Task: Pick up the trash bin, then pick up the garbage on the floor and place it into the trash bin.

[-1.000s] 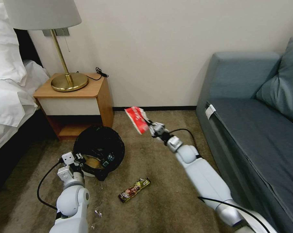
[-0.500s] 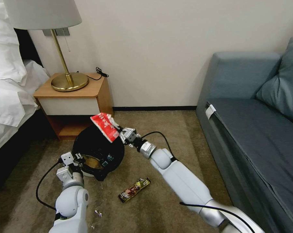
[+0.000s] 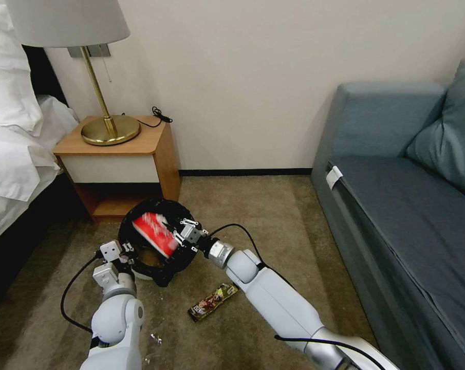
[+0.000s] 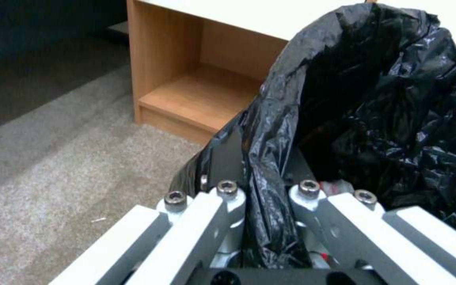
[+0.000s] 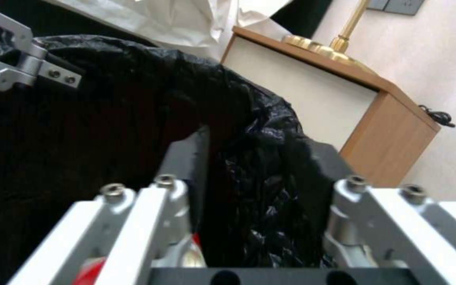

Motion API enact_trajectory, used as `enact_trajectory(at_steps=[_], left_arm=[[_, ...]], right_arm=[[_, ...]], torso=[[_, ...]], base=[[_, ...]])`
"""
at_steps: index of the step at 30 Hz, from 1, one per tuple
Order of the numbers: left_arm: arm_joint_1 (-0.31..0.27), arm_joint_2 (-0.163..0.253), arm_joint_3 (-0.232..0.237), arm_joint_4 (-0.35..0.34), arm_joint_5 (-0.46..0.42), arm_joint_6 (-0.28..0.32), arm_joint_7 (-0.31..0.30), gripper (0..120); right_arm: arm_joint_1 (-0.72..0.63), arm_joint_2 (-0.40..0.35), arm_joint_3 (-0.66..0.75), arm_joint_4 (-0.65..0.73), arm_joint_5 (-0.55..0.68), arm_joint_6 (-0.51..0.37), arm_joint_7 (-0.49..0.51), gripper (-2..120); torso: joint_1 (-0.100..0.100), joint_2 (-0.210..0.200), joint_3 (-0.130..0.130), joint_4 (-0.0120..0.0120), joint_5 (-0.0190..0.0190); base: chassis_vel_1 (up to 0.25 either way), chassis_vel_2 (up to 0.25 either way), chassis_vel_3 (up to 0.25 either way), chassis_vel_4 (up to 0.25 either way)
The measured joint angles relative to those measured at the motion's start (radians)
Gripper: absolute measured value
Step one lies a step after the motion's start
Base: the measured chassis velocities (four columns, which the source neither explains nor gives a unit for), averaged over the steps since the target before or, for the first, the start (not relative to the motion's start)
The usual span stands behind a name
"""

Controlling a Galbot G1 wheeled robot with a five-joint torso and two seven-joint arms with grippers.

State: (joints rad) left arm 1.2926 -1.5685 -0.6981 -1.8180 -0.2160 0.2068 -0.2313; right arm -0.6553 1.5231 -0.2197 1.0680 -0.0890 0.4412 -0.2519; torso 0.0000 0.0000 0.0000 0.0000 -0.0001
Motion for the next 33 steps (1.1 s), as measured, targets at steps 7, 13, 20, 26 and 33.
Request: enact_trajectory(at_steps=[7, 13, 20, 26, 33], left_arm=[[-0.001, -0.001, 0.004, 0.001, 0.001, 0.000, 0.000, 4], [0.004, 0.001, -0.014, -0.002, 0.001, 0.000, 0.002, 4], [0.006, 0.008, -0.042, -0.004, -0.001, 0.000, 0.016, 4], [0.010, 0.012, -0.044, -0.015, -0.004, 0.000, 0.018, 4], [0.013, 0.011, -0.043, -0.015, -0.001, 0.001, 0.018, 4]], right_arm=[[-0.008, -0.006, 0.016, 0.026, 0.007, -0.007, 0.000, 67], [0.016, -0.048, 0.069, 0.059, 0.015, -0.049, 0.024, 88], [0.034, -0.143, 0.104, 0.074, -0.134, -0.142, 0.101, 100], [0.020, -0.209, 0.069, 0.023, -0.321, -0.068, 0.025, 100], [-0.007, -0.219, 0.076, 0.020, -0.489, 0.076, -0.189, 100]], torso=[[0.000, 0.000, 0.000, 0.0000, 0.0000], [0.000, 0.000, 0.000, 0.0000, 0.0001], [0.000, 0.000, 0.000, 0.0000, 0.0003], [0.000, 0.000, 0.000, -0.0002, 0.0003], [0.000, 0.000, 0.000, 0.0001, 0.0002]], base=[[0.000, 0.000, 0.000, 0.000], [0.000, 0.000, 0.000, 0.000], [0.000, 0.000, 0.000, 0.000], [0.000, 0.000, 0.000, 0.000], [0.000, 0.000, 0.000, 0.000]])
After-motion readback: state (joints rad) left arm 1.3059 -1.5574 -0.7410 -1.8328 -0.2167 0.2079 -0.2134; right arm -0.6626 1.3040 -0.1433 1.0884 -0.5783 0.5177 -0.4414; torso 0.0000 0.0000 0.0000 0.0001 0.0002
